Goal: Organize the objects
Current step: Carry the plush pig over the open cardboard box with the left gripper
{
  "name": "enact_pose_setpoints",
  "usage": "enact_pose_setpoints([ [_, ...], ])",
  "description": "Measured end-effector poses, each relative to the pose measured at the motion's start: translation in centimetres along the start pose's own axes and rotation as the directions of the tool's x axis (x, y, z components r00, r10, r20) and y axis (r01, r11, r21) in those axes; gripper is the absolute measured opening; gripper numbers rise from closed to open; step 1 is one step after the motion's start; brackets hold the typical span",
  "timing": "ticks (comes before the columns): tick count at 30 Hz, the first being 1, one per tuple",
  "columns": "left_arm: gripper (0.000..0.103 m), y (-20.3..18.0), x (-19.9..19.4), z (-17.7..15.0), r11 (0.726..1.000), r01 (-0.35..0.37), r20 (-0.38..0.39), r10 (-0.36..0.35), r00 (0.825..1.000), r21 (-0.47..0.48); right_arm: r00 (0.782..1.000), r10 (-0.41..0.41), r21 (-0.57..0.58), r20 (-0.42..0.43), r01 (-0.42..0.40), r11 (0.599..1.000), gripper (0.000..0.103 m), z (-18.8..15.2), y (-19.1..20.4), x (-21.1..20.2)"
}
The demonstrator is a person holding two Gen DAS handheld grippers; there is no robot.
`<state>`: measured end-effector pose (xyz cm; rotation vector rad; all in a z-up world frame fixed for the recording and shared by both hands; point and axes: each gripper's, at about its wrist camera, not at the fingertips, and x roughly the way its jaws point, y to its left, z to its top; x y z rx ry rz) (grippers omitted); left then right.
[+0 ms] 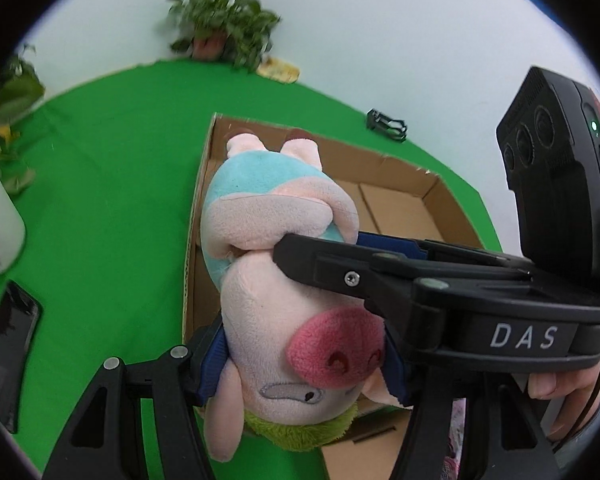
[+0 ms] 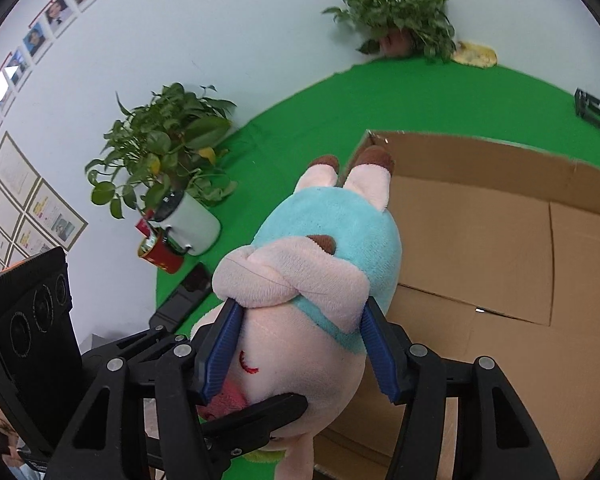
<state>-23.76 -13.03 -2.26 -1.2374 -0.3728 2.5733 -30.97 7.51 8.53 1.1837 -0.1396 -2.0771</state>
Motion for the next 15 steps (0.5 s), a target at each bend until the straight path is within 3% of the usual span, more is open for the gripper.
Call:
enact_pose_setpoints([
  [10,0.065,1.8,3.6,0.1,0.998,-0.043,-0.056,0.040,0.998,-0.053,0.999,-0.018,0.045,-0.045,0.020,0.999,0.057,-2.4,-3.3,5.9],
  [15,0.075,1.1,3.8,0.0,0.994,-0.108,-0.079,0.105,0.991,-0.031,0.999,-0.012,0.053,-0.053,0.015,0.998,0.059,-2.7,-2.9,8.2],
])
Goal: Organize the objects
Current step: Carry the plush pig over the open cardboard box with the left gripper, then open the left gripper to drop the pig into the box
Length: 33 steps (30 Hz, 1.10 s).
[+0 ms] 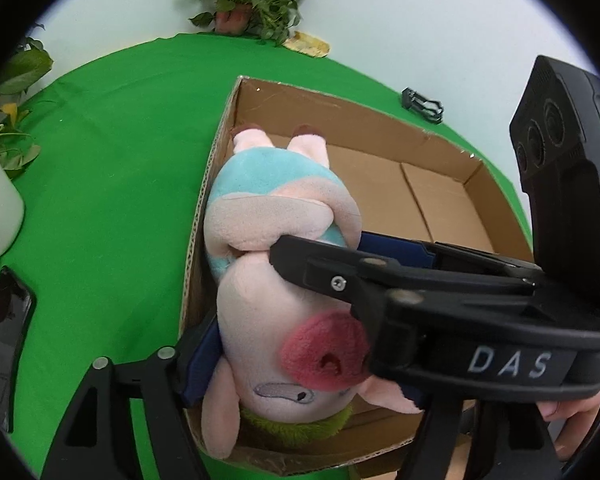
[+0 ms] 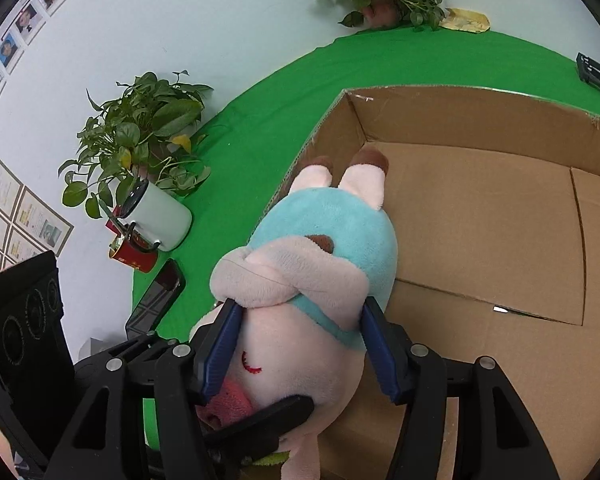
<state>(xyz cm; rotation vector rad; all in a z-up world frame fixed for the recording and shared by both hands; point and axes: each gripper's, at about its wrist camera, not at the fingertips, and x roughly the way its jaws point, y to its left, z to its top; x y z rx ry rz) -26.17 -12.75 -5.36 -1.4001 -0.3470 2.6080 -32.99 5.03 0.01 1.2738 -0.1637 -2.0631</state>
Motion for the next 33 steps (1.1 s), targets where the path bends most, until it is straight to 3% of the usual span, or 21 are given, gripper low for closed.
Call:
enact_pose_setpoints([
  [5,0.079,-1.2,-0.8,-0.3,0.995,-0.081,-0.020,0.082,0.996,0.059,1.000,-0.013,-0.010,0.013,0.013,1.000,0.068,-0.6,0.3,0.4],
  [8,0.081,-1.9,-3.2,-1.4,0.986,-0.137,0.019,0.136,0.991,0.099,1.000,0.003,0.033,0.028,-0.004,0.999,0.069,-0.7,-0.1,-0.5],
  [11,0.082,-2.3,-5.8,-2.5,0.973,-0.196,0.069,0.188,0.980,0.121,0.993,-0.008,0.057,0.122,0.002,0.998,0.085,-0.7,0.1,-3.8],
  [13,0.082,-2.3,-6.8,-2.6,0.973,-0.196,0.092,0.186,0.978,0.118,0.975,-0.051,0.056,0.214,0.040,0.998,0.103,-1.2,0.7,-7.2],
  [16,0.082,-2.3,-9.6,-3.6,0.977,-0.192,0.172,0.174,0.970,0.089,0.951,-0.097,0.078,0.293,0.077,0.994,0.103,-2.8,1.0,-11.6],
  [17,0.082,-2.6,-11.1,-4.4,0.975,-0.205,0.213,0.183,0.960,0.088,0.943,-0.132,0.081,0.306,0.112,0.990,0.103,-3.5,1.2,-13.1],
  [19,0.082,-3.8,-13.7,-5.2,0.962,-0.253,0.333,0.207,0.920,0.100,0.914,-0.227,0.082,0.336,0.212,0.974,0.103,-5.8,1.3,-16.0],
  [20,0.082,-4.9,-16.1,-6.9,0.949,-0.296,0.426,0.226,0.876,0.106,0.902,-0.256,0.085,0.347,0.242,0.967,0.103,-7.0,1.2,-17.2],
  [23,0.092,-7.4,-19.7,-9.3,0.925,-0.359,0.563,0.231,0.793,0.126,0.844,-0.358,0.116,0.399,0.340,0.933,0.103,-11.9,0.8,-21.9],
  [24,0.097,-8.2,-20.9,-10.3,0.920,-0.372,0.598,0.232,0.768,0.121,0.836,-0.368,0.125,0.406,0.348,0.929,0.103,-13.2,0.2,-23.3],
  [25,0.100,-8.7,-21.6,-10.7,0.921,-0.370,0.610,0.226,0.759,0.119,0.828,-0.376,0.133,0.415,0.354,0.926,0.103,-14.9,0.1,-25.0],
  [26,0.103,-9.1,-22.4,-11.4,0.926,-0.357,0.613,0.213,0.761,0.121,0.823,-0.380,0.132,0.422,0.359,0.924,0.103,-16.2,0.1,-26.0],
  [28,0.103,-9.7,-23.2,-12.4,0.945,-0.294,0.586,0.156,0.795,0.147,0.812,-0.392,0.106,0.432,0.386,0.916,0.103,-18.7,0.5,-28.0],
  [29,0.103,-10.0,-23.3,-13.0,0.955,-0.246,0.556,0.113,0.823,0.169,0.813,-0.395,0.070,0.427,0.406,0.911,0.103,-20.0,1.0,-28.7],
  [31,0.103,-10.4,-23.1,-13.6,0.961,-0.199,0.511,0.076,0.856,0.190,0.824,-0.413,0.002,0.389,0.448,0.894,0.103,-22.4,1.9,-29.3],
  [33,0.103,-10.3,-22.5,-14.4,0.968,-0.131,0.435,0.024,0.900,0.216,0.837,-0.406,-0.020,0.366,0.443,0.896,0.103,-24.7,2.1,-29.8],
])
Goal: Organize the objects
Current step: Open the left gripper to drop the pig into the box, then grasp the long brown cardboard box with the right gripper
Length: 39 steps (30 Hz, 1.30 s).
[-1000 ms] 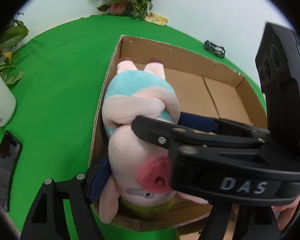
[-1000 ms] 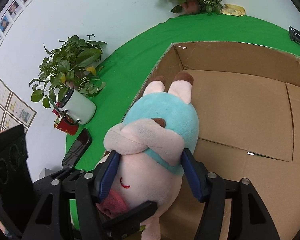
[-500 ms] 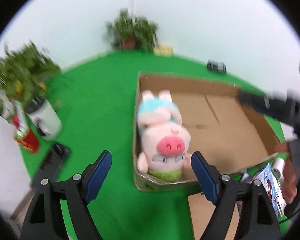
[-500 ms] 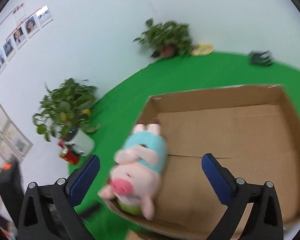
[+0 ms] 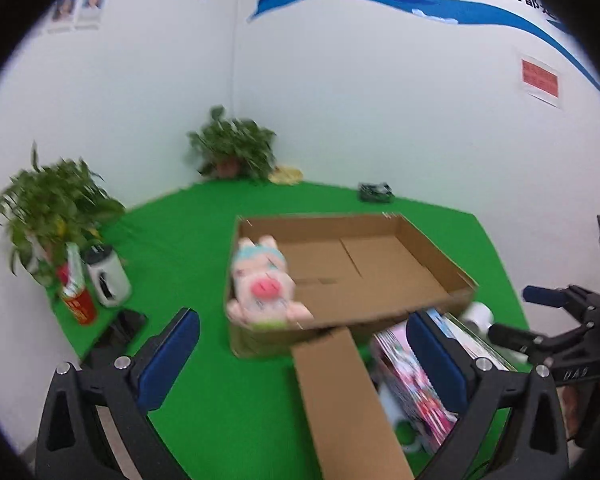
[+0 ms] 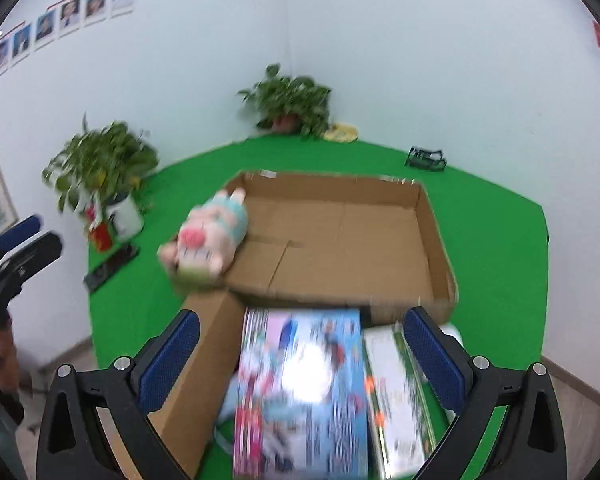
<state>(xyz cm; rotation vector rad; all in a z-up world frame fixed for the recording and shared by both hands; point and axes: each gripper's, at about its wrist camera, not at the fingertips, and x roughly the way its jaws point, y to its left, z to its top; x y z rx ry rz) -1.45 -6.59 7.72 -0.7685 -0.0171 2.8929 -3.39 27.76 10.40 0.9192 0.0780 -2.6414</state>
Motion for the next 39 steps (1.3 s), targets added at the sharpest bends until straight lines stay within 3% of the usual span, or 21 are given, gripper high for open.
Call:
enact_pose_setpoints([
  [4,0.103,0.2,0.9,-2.9,0.998,0.067,-0.079,-0.067,0.995,-0.004,0.994,0.094,0.028,-0.051,-0.093,0.995,0.103,-5.6,1.8,-1.6],
  [8,0.103,1.3,2.2,-6.0,0.991,0.112,-0.147,-0.123,0.981,-0.079,0.960,0.259,0.103,-0.103,-0.249,0.963,0.103,-12.2,5.0,-3.2],
  [14,0.103,2.5,4.4,-8.6,0.976,0.176,-0.206,-0.199,0.958,-0.126,0.976,0.209,-0.079,-0.063,-0.214,0.974,0.103,-15.8,11.4,-4.6],
  [17,0.102,2.6,6.1,-9.3,0.967,0.209,-0.239,-0.240,0.941,-0.147,0.979,0.187,-0.054,-0.086,-0.192,0.980,0.103,-15.3,12.4,-2.6],
  [19,0.102,2.2,7.5,-9.8,0.957,0.246,-0.272,-0.280,0.921,-0.156,0.978,0.164,-0.031,-0.129,-0.169,0.985,0.103,-14.9,12.6,-1.1],
  [23,0.100,1.7,10.6,-10.7,0.913,0.322,-0.327,-0.393,0.860,-0.250,0.972,0.146,-0.041,-0.182,-0.156,0.987,0.103,-13.7,13.3,1.7],
  [26,0.094,1.7,11.5,-11.2,0.900,0.337,-0.345,-0.421,0.839,-0.278,0.968,0.122,-0.043,-0.220,-0.135,0.990,0.103,-13.6,13.9,3.1],
  [30,0.084,1.7,11.9,-11.8,0.856,0.395,-0.344,-0.500,0.795,-0.333,0.972,0.088,-0.071,-0.217,-0.106,0.992,0.102,-13.3,14.4,4.3],
  [33,0.074,2.0,11.3,-12.0,0.853,0.394,-0.341,-0.504,0.794,-0.343,0.967,0.104,-0.090,-0.232,-0.128,0.988,0.096,-13.3,14.8,5.0],
  [35,0.072,2.2,10.8,-12.1,0.854,0.380,-0.348,-0.499,0.794,-0.356,0.967,0.109,-0.105,-0.232,-0.137,0.985,0.092,-13.3,15.3,5.1],
  [37,0.072,2.4,10.0,-12.1,0.873,0.347,-0.360,-0.463,0.810,-0.343,0.965,0.119,-0.110,-0.233,-0.148,0.983,0.092,-13.2,15.4,5.1],
  [39,0.072,2.6,8.7,-11.8,0.891,0.315,-0.360,-0.426,0.830,-0.328,0.950,0.180,-0.063,-0.255,-0.202,0.977,0.088,-12.9,15.0,5.5],
])
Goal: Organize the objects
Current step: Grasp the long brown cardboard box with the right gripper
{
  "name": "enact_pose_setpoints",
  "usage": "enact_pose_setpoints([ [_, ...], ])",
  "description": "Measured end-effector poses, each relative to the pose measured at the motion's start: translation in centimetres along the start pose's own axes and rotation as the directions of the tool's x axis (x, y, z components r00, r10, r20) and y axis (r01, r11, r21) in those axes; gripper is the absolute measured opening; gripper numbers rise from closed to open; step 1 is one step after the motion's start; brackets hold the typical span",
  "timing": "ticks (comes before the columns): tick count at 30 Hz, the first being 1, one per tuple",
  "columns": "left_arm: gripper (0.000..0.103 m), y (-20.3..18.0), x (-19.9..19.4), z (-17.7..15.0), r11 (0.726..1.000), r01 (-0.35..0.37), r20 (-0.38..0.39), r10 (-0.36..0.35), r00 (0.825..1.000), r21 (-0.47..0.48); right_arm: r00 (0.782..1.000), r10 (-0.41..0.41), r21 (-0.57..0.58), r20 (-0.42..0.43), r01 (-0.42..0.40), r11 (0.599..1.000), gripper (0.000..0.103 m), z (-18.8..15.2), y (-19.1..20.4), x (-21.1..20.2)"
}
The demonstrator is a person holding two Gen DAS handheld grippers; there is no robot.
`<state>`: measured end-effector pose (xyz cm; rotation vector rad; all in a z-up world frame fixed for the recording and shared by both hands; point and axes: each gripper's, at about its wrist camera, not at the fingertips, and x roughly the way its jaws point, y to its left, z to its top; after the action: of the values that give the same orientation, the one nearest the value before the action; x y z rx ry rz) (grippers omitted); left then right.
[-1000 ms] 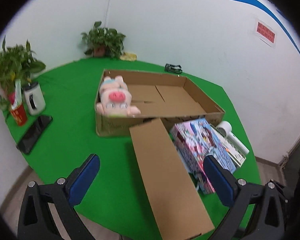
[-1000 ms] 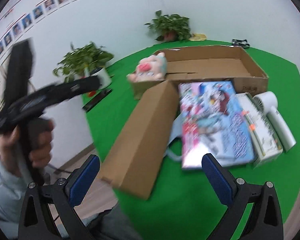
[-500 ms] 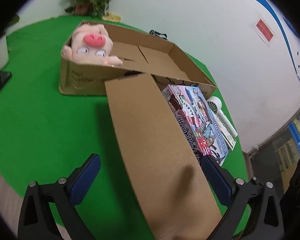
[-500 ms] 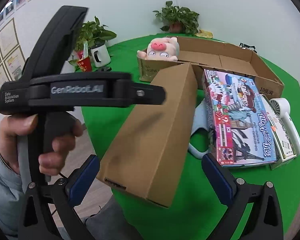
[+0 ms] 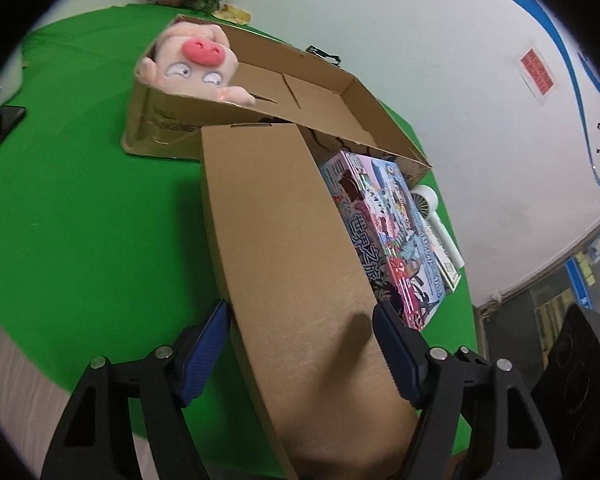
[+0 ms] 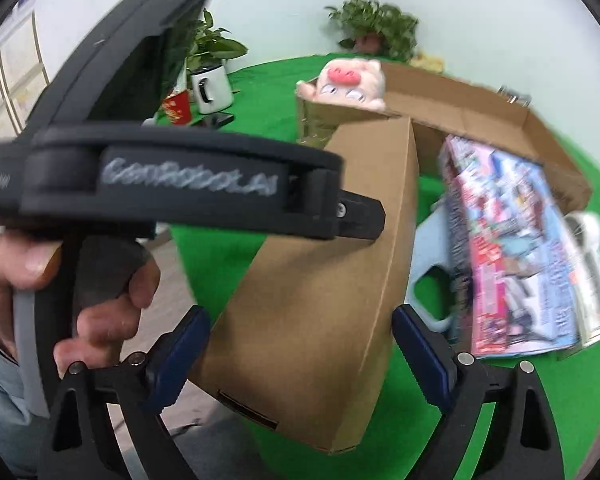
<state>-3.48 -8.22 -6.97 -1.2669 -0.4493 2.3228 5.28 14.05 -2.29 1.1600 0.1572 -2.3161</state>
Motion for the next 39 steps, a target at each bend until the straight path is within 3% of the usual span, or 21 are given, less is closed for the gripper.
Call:
enact_pose_setpoints([
  [1,0.072,0.0,-0.8,-0.1,1.000,0.002,0.009,-0.002,1.000,-0.007,0.999,0.043,0.029,0.002,-0.043,0.999,0.083,0.2,-0.4,-0.1],
  [5,0.073,0.6,-1.7,0.0,0.997,0.012,-0.001,-0.012,1.000,-0.072,0.983,0.185,0.084,0.018,-0.186,0.979,0.082,0.7,-1.6,-0.3],
  [8,0.073,1.5,-1.2,0.2,0.995,0.010,-0.015,-0.011,1.000,-0.098,0.991,0.132,0.096,0.013,-0.133,0.987,0.084,0.9,-1.9,0.0],
  [12,0.073,2.6,0.2,-0.1,0.991,0.008,-0.060,-0.016,0.998,-0.132,0.990,0.143,0.108,-0.007,-0.142,0.984,0.098,1.1,-2.3,0.1],
  [17,0.072,1.2,-0.2,-1.1,0.997,0.028,-0.065,-0.033,0.997,-0.075,0.985,0.165,0.105,-0.040,-0.160,0.981,0.098,1.0,-1.6,0.4],
  [20,0.072,1.1,-0.3,-1.1,0.994,0.066,-0.065,-0.072,0.995,-0.083,0.988,0.131,0.081,-0.078,-0.125,0.989,0.098,1.1,-1.0,0.7],
  [22,0.072,1.3,0.0,-1.3,0.996,0.050,-0.082,-0.057,0.995,-0.076,0.988,0.104,0.079,-0.115,-0.095,0.992,0.098,1.3,-0.8,1.3],
  [28,0.071,3.2,0.9,-1.5,0.986,0.078,-0.114,-0.095,0.989,-0.145,0.987,0.028,0.033,-0.159,-0.023,0.999,0.096,1.5,0.4,2.8],
  [30,0.076,3.7,1.0,-1.4,0.983,0.079,-0.120,-0.099,0.988,-0.165,0.988,0.018,0.026,-0.155,-0.014,1.000,0.095,1.6,0.6,2.8],
  [32,0.082,4.4,1.3,-1.4,0.978,0.083,-0.140,-0.110,0.984,-0.190,0.988,0.029,0.041,-0.151,-0.023,0.999,0.094,1.5,0.3,2.6],
  [35,0.082,5.6,2.1,-1.7,0.948,0.156,-0.156,-0.205,0.966,-0.278,0.988,0.066,0.080,-0.142,-0.055,0.995,0.093,1.2,-0.5,2.3],
  [39,0.080,5.1,1.8,-1.9,0.950,0.156,-0.144,-0.200,0.969,-0.271,0.978,0.167,0.191,-0.124,-0.142,0.971,0.088,1.1,-2.5,1.9],
])
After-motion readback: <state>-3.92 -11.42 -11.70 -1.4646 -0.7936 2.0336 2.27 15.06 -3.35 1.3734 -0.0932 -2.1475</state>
